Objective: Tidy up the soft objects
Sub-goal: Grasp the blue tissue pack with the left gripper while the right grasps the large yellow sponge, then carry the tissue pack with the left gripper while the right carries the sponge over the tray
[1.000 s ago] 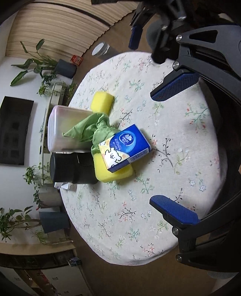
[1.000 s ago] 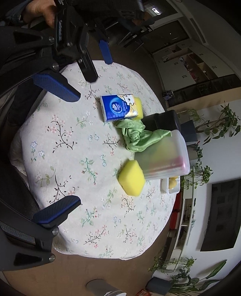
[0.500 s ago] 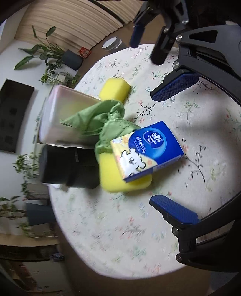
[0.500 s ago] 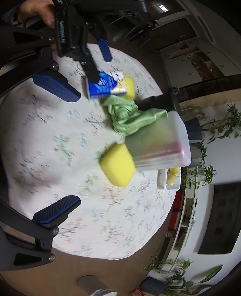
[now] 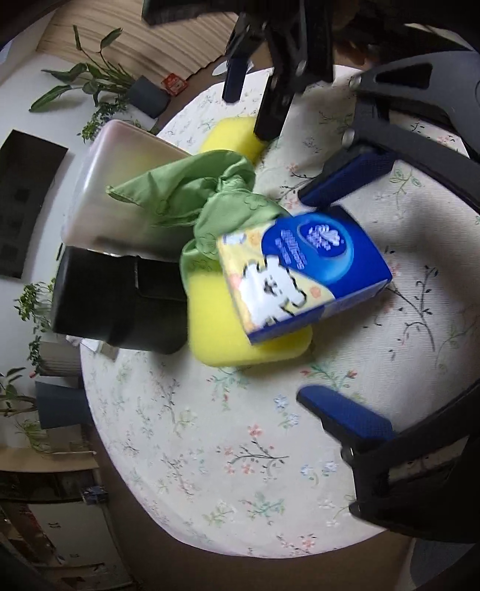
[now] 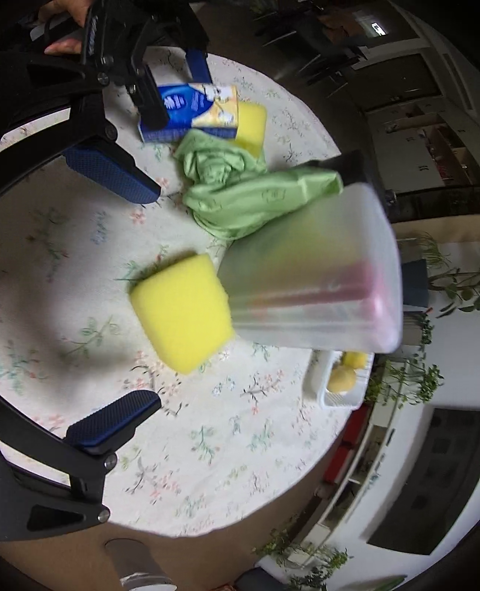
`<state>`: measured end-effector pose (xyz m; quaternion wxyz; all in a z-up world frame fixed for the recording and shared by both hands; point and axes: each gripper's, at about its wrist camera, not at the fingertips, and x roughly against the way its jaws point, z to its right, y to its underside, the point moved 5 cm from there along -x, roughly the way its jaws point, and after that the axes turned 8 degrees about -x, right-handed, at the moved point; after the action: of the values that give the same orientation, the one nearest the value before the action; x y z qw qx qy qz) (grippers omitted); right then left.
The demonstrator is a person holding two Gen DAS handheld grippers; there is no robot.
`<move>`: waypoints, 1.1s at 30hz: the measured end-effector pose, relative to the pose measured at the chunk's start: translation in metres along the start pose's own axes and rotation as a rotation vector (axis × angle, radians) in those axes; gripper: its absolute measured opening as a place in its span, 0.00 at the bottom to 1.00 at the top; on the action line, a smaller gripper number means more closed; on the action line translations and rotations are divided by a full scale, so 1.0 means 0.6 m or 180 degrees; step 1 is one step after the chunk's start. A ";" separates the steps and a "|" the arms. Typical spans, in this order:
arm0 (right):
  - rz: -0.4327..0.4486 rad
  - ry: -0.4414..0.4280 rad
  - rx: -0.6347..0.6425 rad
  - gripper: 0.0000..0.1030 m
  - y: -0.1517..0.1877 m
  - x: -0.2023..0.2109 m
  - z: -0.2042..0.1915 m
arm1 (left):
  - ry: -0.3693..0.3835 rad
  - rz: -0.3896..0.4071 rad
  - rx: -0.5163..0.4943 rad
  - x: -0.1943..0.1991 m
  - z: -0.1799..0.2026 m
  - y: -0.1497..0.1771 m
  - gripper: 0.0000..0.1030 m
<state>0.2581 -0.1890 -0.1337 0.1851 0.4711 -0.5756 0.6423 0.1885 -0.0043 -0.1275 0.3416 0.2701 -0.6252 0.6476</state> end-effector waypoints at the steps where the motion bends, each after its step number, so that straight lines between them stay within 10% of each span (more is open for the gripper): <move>1: -0.0007 0.0040 0.0005 1.00 -0.003 -0.008 0.004 | 0.0022 -0.0001 -0.0021 -0.001 0.001 -0.002 0.80; 10: -0.0104 -0.0041 -0.0129 0.99 -0.003 -0.051 0.032 | 0.0085 0.0092 -0.0110 0.009 0.002 -0.008 0.50; 14: -0.0039 0.0021 -0.0095 0.70 -0.004 -0.038 0.028 | 0.0145 0.0114 -0.0112 0.015 0.000 -0.006 0.44; 22: -0.0007 0.0038 -0.0122 0.59 0.008 -0.019 0.023 | 0.0211 0.0239 -0.0137 0.040 -0.005 -0.003 0.21; 33: -0.0038 -0.0040 -0.0297 0.52 0.033 0.033 0.008 | 0.0380 0.0257 -0.0062 0.074 -0.022 0.015 0.21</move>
<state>0.2347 -0.2046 -0.1293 0.2071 0.4693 -0.6033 0.6106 0.1553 0.0138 -0.0998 0.3545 0.2022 -0.6204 0.6697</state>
